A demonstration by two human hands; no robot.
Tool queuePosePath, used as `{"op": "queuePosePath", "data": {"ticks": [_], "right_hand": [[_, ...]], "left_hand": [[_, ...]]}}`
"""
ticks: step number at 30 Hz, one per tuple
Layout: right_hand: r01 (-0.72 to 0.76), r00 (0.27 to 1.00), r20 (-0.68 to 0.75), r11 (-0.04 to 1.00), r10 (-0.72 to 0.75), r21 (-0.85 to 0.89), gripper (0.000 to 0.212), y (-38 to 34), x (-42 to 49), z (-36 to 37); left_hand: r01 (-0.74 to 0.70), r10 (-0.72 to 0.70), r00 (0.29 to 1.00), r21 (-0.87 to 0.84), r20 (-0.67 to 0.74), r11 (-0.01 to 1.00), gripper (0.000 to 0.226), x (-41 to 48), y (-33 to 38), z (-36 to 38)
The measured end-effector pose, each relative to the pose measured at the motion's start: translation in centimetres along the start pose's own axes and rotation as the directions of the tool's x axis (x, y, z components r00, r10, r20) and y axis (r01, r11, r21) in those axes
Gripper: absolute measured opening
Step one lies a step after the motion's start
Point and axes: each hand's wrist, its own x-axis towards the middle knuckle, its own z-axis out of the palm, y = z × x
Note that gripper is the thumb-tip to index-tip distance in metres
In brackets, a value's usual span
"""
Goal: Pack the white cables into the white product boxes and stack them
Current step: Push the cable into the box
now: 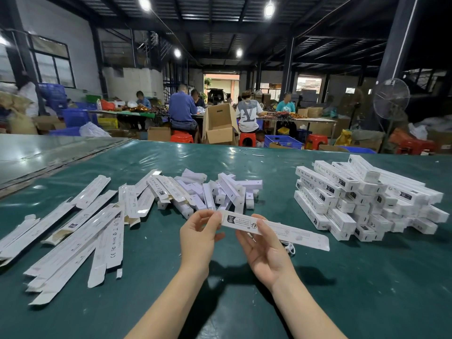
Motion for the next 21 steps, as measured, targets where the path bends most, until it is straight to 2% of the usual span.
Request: {"op": "queuePosePath", "data": {"ticks": [12,17,19,21], "right_hand": [[-0.014,1.0,-0.012,1.0,0.014,0.018,0.017,-0.1,-0.3,0.3],[0.021,0.998,-0.056,1.0,-0.021,-0.004,0.012,0.1,-0.1,0.2],[0.04,0.996,-0.084,0.999,-0.038,0.018,0.013,0.0,0.1,-0.1],[0.054,0.99,-0.131,0.998,-0.051,0.024,0.009,-0.7,0.3,-0.5]], "left_hand": [[-0.006,0.007,1.0,0.038,-0.025,0.999,0.017,-0.2,0.1,0.1],[-0.161,0.174,0.984,0.247,-0.032,0.956,0.022,-0.8,-0.3,0.4],[-0.245,0.249,0.968,0.346,0.033,0.906,0.024,-1.4,-0.4,0.7],[-0.257,0.217,0.966,0.414,0.14,0.873,0.02,-1.8,-0.5,1.0]]}}
